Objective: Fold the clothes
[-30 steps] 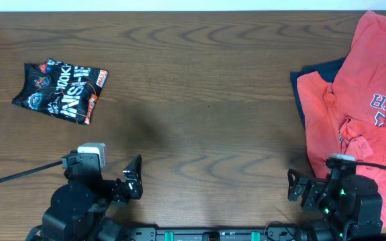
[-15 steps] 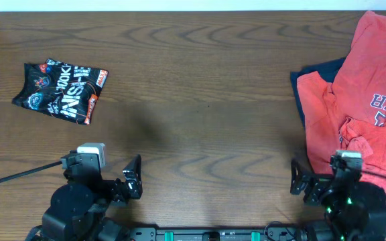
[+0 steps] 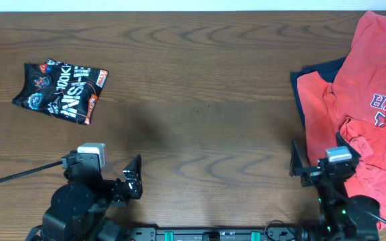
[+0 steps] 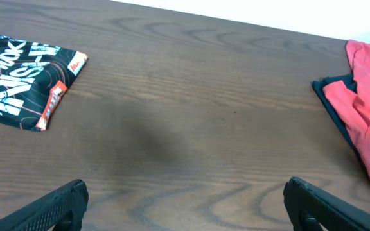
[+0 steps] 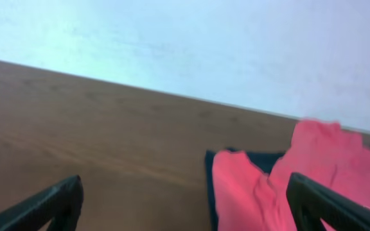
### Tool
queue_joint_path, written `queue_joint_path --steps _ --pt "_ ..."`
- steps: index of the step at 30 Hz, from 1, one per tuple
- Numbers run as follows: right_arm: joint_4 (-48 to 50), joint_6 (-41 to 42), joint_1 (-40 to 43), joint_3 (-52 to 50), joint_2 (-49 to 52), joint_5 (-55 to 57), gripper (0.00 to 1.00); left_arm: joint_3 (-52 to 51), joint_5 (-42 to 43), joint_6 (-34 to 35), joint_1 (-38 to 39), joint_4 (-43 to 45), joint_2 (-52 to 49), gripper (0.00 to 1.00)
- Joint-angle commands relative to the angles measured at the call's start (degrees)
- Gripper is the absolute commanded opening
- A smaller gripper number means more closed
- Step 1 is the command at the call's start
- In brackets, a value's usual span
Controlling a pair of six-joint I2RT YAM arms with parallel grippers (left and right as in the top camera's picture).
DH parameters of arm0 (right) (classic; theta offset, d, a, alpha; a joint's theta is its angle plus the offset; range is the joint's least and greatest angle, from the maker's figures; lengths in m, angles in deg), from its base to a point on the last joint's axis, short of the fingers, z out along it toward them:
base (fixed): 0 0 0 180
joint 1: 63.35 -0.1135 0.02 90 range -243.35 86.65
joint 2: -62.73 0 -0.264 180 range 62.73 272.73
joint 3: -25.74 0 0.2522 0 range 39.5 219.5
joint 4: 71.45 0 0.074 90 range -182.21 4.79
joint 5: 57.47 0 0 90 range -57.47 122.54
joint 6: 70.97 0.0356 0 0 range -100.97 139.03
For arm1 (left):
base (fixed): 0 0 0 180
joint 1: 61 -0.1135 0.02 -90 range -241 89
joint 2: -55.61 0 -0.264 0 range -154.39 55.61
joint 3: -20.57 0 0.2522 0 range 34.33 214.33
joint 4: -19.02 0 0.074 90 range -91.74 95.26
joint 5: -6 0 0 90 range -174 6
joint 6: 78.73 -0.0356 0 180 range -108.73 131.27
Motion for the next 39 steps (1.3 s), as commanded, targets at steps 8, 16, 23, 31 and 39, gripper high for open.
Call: queue_joint_path --steps 8,16,23,31,39 --pt "16.5 -0.9 1.5 -14.8 -0.4 -4.5 0.99 -0.2 -0.6 0.7 0.2 -0.1 0.2 0.98" --pt "16.1 -0.9 1.5 -15.0 -0.4 -4.5 0.99 -0.2 -0.6 0.7 0.2 -0.1 0.2 0.98" --pt "16.1 -0.9 1.5 -15.0 -0.4 -4.5 0.99 -0.2 -0.6 0.7 0.2 -0.2 0.2 0.98" --pt "16.1 -0.9 1.5 -15.0 -0.4 -4.5 0.99 -0.2 -0.6 0.7 0.2 -0.2 0.2 0.98" --pt "16.1 -0.9 1.5 -15.0 -0.4 -4.5 0.99 -0.2 -0.6 0.7 0.2 -0.1 0.2 0.98"
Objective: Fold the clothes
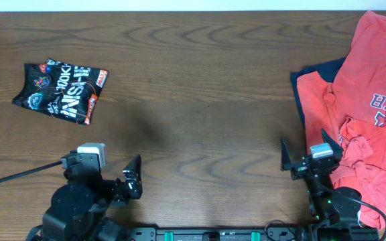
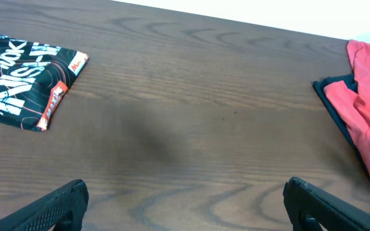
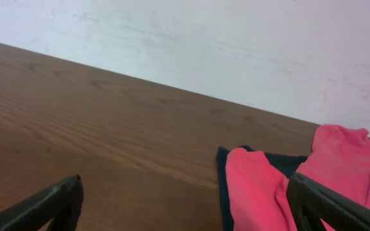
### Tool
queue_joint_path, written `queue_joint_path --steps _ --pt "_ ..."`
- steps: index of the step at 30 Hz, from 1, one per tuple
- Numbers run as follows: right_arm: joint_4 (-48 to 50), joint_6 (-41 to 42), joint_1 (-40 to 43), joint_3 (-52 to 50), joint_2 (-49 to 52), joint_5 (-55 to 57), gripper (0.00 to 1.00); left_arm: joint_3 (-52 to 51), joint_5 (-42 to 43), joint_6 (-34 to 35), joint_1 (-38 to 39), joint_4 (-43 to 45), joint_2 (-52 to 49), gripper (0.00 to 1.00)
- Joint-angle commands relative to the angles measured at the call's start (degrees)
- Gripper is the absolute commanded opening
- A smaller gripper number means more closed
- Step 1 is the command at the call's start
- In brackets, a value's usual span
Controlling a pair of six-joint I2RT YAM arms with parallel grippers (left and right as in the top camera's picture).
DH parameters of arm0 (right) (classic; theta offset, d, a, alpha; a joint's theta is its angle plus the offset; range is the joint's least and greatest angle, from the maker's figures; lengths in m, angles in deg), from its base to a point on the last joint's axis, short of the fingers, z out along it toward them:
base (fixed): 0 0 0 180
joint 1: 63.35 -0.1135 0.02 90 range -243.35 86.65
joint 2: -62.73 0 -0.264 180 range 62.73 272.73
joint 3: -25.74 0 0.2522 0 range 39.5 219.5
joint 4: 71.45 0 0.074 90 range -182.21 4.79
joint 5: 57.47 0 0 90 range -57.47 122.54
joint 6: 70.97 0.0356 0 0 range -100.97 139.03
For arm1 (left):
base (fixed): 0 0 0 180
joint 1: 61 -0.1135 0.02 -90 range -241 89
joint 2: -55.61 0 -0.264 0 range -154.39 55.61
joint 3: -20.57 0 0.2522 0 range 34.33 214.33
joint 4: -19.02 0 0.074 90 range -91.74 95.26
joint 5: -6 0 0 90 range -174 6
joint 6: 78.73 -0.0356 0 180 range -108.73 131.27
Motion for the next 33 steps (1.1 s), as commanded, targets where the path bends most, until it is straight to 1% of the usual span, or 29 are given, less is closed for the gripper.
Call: queue_joint_path --steps 1,6,8,11,15,17,18,26,28,33 --pt "0.1 0.8 0.6 -0.4 -0.3 -0.4 0.99 -0.2 -0.5 0.7 0.2 -0.1 0.1 0.98" --pt "0.1 0.8 0.6 -0.4 -0.3 -0.4 0.99 -0.2 -0.5 0.7 -0.9 -0.1 0.2 0.98" --pt "0.1 0.8 0.6 -0.4 -0.3 -0.4 0.99 -0.2 -0.5 -0.4 -2.7 -2.5 0.3 0.98" --pt "0.1 0.8 0.6 -0.4 -0.3 -0.4 0.99 -1.0 -0.5 -0.8 -7.7 -6.4 1.1 0.98" --pt "0.1 0.7 0.6 -0.4 -0.3 -0.4 0.99 -6.6 -0.5 -2.2 -16.3 -4.2 4.0 0.98" --pt "0.1 0.8 0.6 -0.4 -0.3 -0.4 0.99 -10.7 -0.5 -3.7 -19.5 -0.7 6.5 0.98" --pt "0.1 0.8 0.6 -0.4 -0.3 -0.4 0.99 -13.9 -0.5 -5.1 -21.0 2.5 8.7 0.98" --pt "0.1 0.8 0.6 -0.4 -0.3 -0.4 0.99 -31.0 -0.4 -12.1 -23.8 22.4 20.8 0.98" --pt "0.1 0.8 0.6 -0.4 -0.3 -0.4 0.99 -34.5 0.0 -14.1 -23.9 27.9 22.5 0.98" --pt "0.1 0.8 0.6 -0.4 -0.3 -0.4 0.99 -42.0 4.5 -20.9 -23.9 44.0 22.7 0.98"
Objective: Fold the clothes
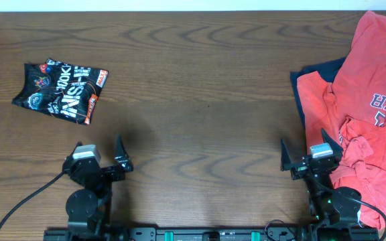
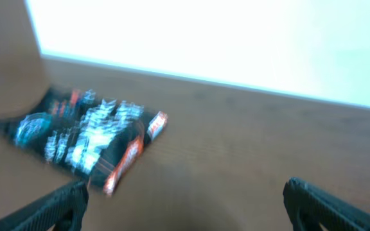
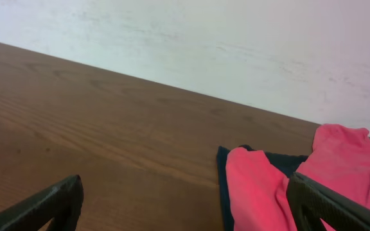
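Observation:
A folded black garment with printed lettering [image 1: 60,91] lies at the far left of the table and shows blurred ahead in the left wrist view [image 2: 85,133]. A heap of red shirts [image 1: 364,94] lies at the right on a navy garment [image 1: 312,72]; its near edge shows in the right wrist view as red cloth [image 3: 262,186]. My left gripper [image 1: 99,151] stands open near the front edge, nothing between its fingers [image 2: 56,205]. My right gripper [image 1: 305,158] is open beside the heap's left edge, also holding nothing.
The wooden table [image 1: 200,80] runs between the folded garment and the heap. A pale wall [image 3: 236,45] stands behind the far edge. The arm bases and a cable sit along the front edge.
The left arm has changed pose: it now looks smaller and more upright overhead, its gripper turned toward the far left, the folded black garment ahead of it. The right arm has not moved.
At first the left gripper faced the middle of the table and the right gripper sat at the heap's near edge, both open. Then the right gripper stood slightly further left. Now the left gripper faces the folded black garment. No cloth has moved.

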### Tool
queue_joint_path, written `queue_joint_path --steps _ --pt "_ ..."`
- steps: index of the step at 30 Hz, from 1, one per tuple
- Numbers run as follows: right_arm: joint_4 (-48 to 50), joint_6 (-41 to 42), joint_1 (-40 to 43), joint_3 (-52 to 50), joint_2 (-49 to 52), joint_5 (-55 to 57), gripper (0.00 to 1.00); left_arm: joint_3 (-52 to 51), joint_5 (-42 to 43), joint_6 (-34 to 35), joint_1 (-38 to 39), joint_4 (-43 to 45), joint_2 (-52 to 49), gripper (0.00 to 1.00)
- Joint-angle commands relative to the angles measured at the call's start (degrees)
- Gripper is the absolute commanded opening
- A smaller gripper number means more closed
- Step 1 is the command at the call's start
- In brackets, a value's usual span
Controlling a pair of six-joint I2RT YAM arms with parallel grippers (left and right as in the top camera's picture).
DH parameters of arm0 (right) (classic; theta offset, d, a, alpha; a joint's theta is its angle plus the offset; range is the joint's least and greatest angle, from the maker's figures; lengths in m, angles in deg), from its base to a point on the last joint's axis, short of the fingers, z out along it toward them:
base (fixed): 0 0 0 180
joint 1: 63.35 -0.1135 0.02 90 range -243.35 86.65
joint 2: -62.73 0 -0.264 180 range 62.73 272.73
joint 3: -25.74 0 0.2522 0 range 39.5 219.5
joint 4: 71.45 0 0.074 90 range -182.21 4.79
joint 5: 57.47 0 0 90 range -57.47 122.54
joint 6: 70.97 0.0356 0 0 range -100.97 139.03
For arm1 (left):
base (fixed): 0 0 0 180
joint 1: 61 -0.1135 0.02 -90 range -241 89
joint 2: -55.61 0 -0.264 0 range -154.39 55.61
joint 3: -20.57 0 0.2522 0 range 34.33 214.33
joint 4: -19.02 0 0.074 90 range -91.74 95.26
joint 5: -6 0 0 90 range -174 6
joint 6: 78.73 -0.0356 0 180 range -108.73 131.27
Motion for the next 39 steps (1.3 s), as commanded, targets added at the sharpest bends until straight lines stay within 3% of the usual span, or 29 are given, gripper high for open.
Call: queue_joint_path --steps 1,6,13,39 --pt "0.1 0.8 0.6 -0.2 -0.3 -0.4 0.99 -4.5 2.9 -6.2 -0.3 7.4 0.6 0.98" --pt "0.1 0.8 0.6 -0.2 -0.3 -0.4 0.99 -11.6 3.0 -6.1 -0.3 18.2 0.6 0.98" --pt "0.1 0.8 0.6 -0.2 -0.3 -0.4 0.99 -11.6 3.5 -5.9 -0.3 10.4 0.6 0.98" --pt "0.1 0.7 0.6 -0.2 -0.3 -0.4 0.99 -11.6 3.6 -5.9 -0.3 10.3 -0.7 0.98"
